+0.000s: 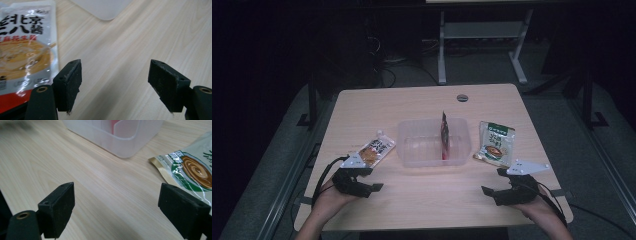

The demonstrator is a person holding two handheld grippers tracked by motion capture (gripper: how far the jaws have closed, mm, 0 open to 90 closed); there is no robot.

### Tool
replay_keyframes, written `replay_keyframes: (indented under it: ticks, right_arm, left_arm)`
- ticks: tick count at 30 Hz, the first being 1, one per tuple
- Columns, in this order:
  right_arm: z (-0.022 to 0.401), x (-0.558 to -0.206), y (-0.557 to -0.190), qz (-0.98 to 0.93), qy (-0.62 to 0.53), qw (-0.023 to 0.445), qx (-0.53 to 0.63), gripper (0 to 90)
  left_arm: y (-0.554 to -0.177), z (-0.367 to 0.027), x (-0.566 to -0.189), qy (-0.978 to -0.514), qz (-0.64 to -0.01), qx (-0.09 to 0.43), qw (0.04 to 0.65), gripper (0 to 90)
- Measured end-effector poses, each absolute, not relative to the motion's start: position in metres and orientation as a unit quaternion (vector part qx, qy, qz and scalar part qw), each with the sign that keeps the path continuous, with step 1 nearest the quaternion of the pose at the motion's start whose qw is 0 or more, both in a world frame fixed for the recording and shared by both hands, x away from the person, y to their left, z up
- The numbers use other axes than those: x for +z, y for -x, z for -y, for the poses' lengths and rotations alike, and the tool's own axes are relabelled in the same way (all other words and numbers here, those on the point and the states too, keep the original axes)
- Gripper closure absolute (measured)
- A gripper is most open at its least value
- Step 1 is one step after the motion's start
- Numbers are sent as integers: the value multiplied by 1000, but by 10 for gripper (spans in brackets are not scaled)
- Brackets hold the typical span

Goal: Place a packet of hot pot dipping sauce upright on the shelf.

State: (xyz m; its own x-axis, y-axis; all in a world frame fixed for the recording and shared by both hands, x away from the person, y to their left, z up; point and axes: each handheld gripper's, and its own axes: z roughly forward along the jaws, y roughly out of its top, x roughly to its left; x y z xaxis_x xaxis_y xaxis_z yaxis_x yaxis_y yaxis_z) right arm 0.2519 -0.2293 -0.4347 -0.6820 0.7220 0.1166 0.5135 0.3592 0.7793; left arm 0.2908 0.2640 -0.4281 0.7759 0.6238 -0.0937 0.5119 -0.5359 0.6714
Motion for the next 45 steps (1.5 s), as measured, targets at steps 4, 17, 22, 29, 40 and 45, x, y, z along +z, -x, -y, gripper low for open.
replay_keyframes:
  ticks: [4, 17, 22, 29, 40, 45]
  right_arm:
    - [229, -435, -254, -814, -379, 127, 422, 134]
    - [224, -437, -254, -823, -370, 126, 412, 133]
    - [223, -438, -254, -826, -367, 125, 409, 135]
    - [222, -438, -254, -828, -368, 126, 404, 136]
    - [223, -439, -255, -829, -372, 130, 397, 137]
    - [224, -439, -254, -830, -371, 130, 396, 137]
  left_arm:
    - [-296, -271, -426, -869, -336, 89, 352, 271]
    - [-319, -295, -421, -848, -379, 119, 351, 437]
    - [-330, -301, -414, -836, -394, 130, 360, 713]
    - [-357, -305, -417, -826, -425, 141, 343, 898]
    - [-404, -288, -432, -814, -446, 156, 337, 898]
    - [-415, -279, -439, -816, -448, 156, 329, 897]
